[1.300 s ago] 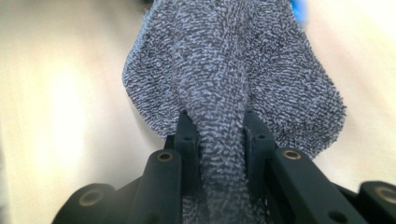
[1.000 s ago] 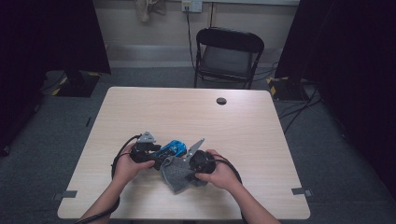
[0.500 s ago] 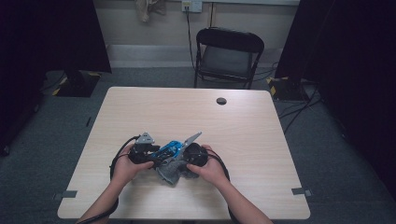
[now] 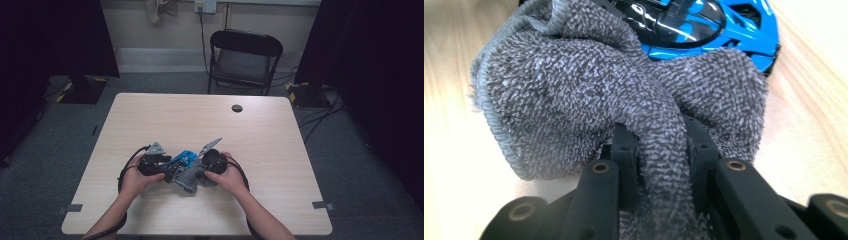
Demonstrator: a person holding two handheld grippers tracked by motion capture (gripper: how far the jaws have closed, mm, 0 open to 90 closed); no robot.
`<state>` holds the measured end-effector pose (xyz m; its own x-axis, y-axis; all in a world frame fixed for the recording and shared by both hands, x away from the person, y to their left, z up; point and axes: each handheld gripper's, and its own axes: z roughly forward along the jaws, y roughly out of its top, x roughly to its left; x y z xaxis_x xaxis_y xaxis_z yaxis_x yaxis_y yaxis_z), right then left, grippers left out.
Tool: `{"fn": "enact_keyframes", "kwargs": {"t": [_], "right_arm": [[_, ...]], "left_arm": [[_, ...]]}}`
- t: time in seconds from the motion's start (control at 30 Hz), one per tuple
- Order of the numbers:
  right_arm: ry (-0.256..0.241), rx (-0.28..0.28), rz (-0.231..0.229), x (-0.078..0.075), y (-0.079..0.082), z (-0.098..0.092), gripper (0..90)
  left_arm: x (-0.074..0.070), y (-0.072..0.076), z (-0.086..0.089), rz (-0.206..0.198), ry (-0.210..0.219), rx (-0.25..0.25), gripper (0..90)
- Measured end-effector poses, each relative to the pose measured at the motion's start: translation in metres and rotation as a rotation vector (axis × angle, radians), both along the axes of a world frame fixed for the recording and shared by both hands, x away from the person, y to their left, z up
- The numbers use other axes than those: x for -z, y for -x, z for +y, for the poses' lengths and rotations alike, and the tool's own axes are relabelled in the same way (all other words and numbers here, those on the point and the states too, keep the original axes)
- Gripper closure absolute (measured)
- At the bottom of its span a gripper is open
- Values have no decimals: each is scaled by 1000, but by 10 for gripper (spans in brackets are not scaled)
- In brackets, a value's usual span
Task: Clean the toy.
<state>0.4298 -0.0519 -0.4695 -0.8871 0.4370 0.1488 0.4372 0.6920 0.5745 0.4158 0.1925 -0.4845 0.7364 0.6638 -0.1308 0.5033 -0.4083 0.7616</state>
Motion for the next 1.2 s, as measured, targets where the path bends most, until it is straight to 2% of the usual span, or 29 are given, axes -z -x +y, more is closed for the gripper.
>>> {"fn": "enact_keyframes", "kwargs": {"t": [0.57,0.73,0.93,1.0,1.07,1.2], "right_arm": [[28,63,-43,-2,-6,-15,734],[41,99,-52,-2,-9,-25,734],[24,153,-68,0,-14,-39,733],[25,174,-88,0,-16,-45,733],[15,192,-82,1,-18,-49,733],[15,155,-94,-2,-16,-54,733]], "left_arm": [[0,1,0,-3,1,-1,345],[0,1,0,-4,0,-1,345],[0,2,0,-2,1,-6,345],[0,2,1,-2,-1,-6,345],[0,1,1,-3,-2,-4,345],[0,1,1,1,4,-3,345]]}}
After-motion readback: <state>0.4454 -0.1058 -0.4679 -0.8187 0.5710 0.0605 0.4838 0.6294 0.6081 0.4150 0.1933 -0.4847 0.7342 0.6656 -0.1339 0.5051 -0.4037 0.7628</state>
